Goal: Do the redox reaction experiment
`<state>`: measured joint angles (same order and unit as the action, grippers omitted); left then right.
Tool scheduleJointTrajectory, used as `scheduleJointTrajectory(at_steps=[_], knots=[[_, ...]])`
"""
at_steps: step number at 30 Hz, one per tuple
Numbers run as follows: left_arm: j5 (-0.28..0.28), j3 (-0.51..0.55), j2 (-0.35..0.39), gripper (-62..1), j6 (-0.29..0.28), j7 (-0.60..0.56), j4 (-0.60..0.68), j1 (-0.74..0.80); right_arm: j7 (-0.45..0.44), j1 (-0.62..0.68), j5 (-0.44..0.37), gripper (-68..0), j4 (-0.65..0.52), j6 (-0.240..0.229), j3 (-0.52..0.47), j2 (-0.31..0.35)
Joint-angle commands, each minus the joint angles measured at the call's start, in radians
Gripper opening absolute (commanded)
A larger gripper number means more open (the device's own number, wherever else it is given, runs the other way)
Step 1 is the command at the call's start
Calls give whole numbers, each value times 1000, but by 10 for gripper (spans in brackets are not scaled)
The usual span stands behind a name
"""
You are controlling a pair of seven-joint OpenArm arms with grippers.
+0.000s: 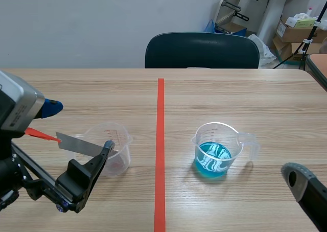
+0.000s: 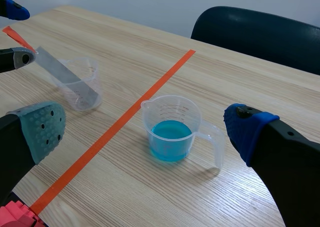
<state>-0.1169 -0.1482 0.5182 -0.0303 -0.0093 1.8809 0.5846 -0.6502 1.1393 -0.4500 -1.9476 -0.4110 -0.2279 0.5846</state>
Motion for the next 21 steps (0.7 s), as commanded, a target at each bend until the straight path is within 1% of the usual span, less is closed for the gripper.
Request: scheduleJointTrajectory(at_steps=[1,15,21], knots=[[-2,2,-5,14,-2,-15,11,-3,-23,-9,-10,4,-6,-1,-9,0],[-2,2,-5,14,-2,-15,11,-3,-22,-10,-10,4,-6,-1,-9,0],[-2,2,-5,14,-2,-15,11,-3,-17,-45,-6,4,-6,-1,-9,0]])
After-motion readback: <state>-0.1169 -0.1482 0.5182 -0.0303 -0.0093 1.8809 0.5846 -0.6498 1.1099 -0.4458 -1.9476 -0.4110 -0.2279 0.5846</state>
